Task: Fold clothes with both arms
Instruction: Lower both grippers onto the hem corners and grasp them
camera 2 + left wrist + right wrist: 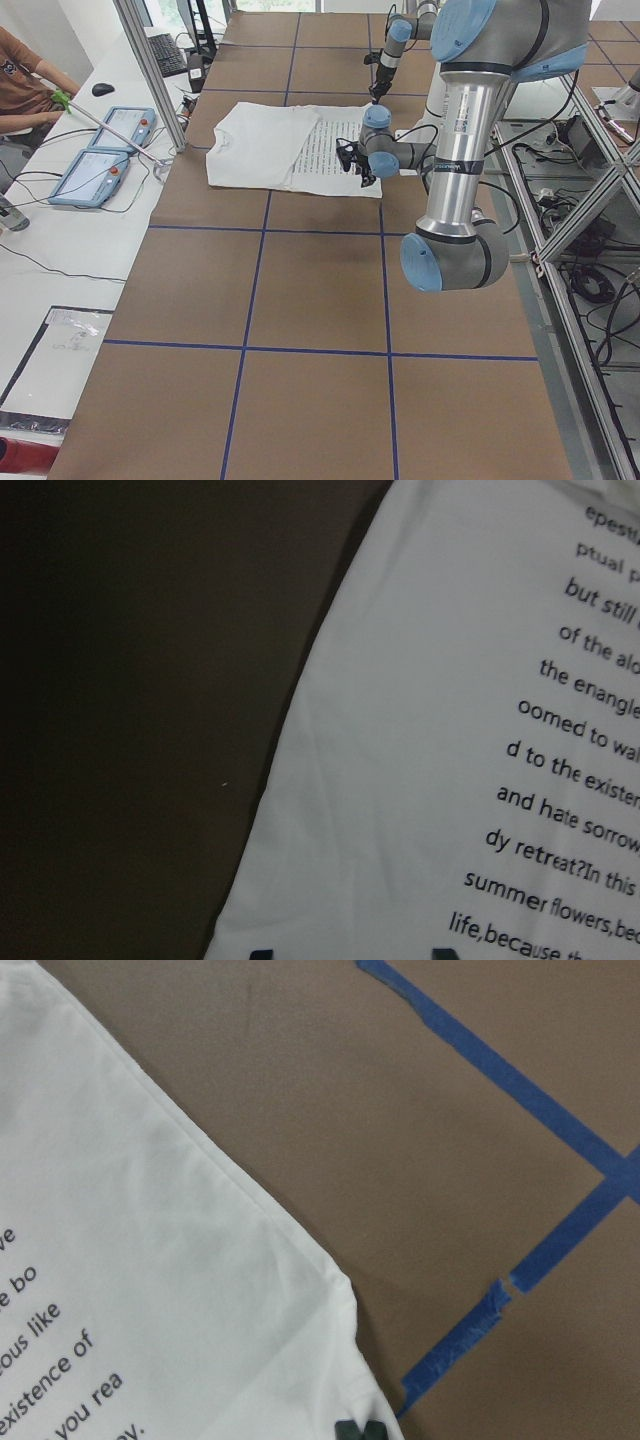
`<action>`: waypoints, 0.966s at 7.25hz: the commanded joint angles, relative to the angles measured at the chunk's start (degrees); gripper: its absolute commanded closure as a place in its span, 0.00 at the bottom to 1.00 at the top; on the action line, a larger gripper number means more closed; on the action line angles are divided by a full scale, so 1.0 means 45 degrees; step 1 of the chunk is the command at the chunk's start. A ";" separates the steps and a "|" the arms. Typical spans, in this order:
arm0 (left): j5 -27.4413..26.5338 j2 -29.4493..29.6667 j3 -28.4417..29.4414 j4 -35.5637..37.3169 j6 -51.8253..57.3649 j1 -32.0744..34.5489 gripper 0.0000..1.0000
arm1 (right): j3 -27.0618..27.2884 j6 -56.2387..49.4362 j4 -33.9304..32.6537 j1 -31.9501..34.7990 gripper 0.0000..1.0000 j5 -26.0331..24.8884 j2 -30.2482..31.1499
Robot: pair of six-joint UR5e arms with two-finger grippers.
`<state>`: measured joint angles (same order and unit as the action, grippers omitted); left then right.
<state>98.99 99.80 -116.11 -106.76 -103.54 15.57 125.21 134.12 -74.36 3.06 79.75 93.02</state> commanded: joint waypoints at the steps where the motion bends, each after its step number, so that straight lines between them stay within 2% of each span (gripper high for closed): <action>1: -0.0064 -0.0010 -0.0116 0.1005 -0.0292 -0.0489 0.41 | 0.0007 0.0000 0.0002 0.0003 1.00 -0.0007 -0.0046; 5: -0.0064 -0.0069 0.0021 0.1009 -0.0292 -0.0900 0.54 | 0.0163 0.0000 -0.0018 0.0022 1.00 -0.0007 -0.0027; 6: -0.0064 -0.0069 -0.0037 0.1009 -0.0292 -0.0881 0.68 | 0.0163 0.0000 -0.0018 0.0022 1.00 -0.0007 -0.0027; 7: -0.0064 -0.0069 0.0020 0.1028 -0.0292 -0.0901 0.86 | 0.0182 0.0000 -0.0018 0.0022 1.00 -0.0007 -0.0027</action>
<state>98.70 99.48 -116.13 -102.20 -104.85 11.60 125.93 134.12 -74.44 3.16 79.72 92.89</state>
